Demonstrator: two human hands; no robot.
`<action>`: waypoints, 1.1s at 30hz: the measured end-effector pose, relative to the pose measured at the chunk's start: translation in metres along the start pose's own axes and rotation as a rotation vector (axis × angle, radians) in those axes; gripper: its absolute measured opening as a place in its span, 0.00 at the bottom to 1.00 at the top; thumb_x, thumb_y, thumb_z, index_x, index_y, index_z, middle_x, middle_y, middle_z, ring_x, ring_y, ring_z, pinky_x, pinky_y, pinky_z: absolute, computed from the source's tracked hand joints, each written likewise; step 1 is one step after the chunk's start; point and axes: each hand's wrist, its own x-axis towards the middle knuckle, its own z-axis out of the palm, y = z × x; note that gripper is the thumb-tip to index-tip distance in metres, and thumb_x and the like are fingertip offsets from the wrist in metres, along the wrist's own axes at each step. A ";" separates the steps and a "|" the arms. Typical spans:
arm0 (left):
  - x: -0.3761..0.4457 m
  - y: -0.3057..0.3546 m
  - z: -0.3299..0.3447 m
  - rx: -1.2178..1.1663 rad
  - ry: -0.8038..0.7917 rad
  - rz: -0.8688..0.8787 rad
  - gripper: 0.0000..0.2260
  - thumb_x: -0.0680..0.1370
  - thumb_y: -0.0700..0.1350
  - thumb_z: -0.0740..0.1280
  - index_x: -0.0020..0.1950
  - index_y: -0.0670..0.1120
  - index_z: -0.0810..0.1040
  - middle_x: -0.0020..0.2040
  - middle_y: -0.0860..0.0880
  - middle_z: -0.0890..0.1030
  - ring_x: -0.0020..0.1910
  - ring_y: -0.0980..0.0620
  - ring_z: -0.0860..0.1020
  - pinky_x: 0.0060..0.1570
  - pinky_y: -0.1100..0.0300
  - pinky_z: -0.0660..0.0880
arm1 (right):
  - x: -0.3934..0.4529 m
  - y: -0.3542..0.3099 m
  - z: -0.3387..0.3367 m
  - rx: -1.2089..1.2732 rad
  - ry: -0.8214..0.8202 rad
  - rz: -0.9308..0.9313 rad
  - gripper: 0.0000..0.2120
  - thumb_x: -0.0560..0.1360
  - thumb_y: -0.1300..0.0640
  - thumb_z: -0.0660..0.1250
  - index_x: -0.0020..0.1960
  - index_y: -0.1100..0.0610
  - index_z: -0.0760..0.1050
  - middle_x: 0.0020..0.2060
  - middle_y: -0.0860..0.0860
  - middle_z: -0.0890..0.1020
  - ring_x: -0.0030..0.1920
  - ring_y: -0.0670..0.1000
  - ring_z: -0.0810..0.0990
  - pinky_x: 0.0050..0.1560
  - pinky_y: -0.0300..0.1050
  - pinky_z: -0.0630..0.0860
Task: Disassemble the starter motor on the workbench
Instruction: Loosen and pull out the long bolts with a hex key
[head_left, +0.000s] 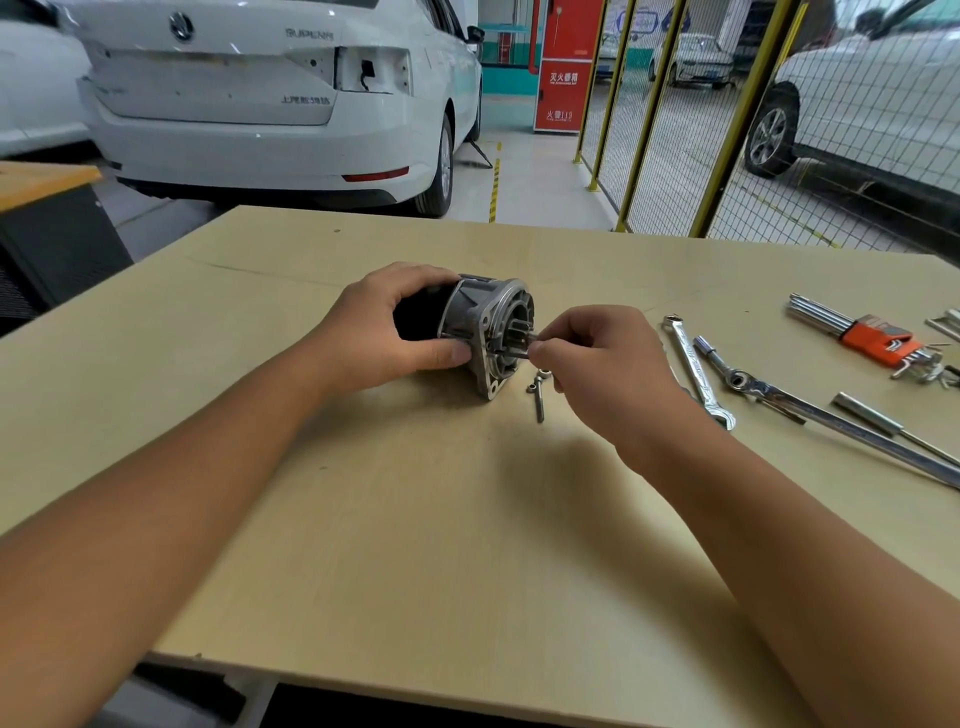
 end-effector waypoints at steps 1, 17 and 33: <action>0.000 -0.001 0.001 -0.007 0.015 0.003 0.29 0.67 0.58 0.78 0.68 0.55 0.80 0.62 0.56 0.81 0.64 0.55 0.77 0.69 0.51 0.73 | 0.000 0.000 0.000 0.003 -0.001 -0.005 0.09 0.74 0.60 0.70 0.36 0.53 0.82 0.23 0.43 0.77 0.24 0.41 0.73 0.23 0.31 0.66; 0.002 -0.009 -0.003 -0.144 0.011 0.038 0.20 0.75 0.41 0.79 0.62 0.58 0.81 0.62 0.53 0.83 0.63 0.57 0.79 0.66 0.64 0.72 | -0.002 -0.001 0.002 0.009 0.018 0.001 0.09 0.73 0.60 0.70 0.35 0.51 0.82 0.26 0.43 0.80 0.26 0.41 0.76 0.25 0.32 0.71; 0.002 -0.006 -0.002 -0.155 -0.001 -0.020 0.32 0.61 0.46 0.86 0.62 0.55 0.82 0.60 0.54 0.84 0.60 0.59 0.81 0.64 0.63 0.75 | -0.005 -0.003 0.003 0.040 0.004 0.023 0.09 0.71 0.62 0.70 0.35 0.52 0.82 0.26 0.46 0.80 0.24 0.42 0.76 0.24 0.32 0.70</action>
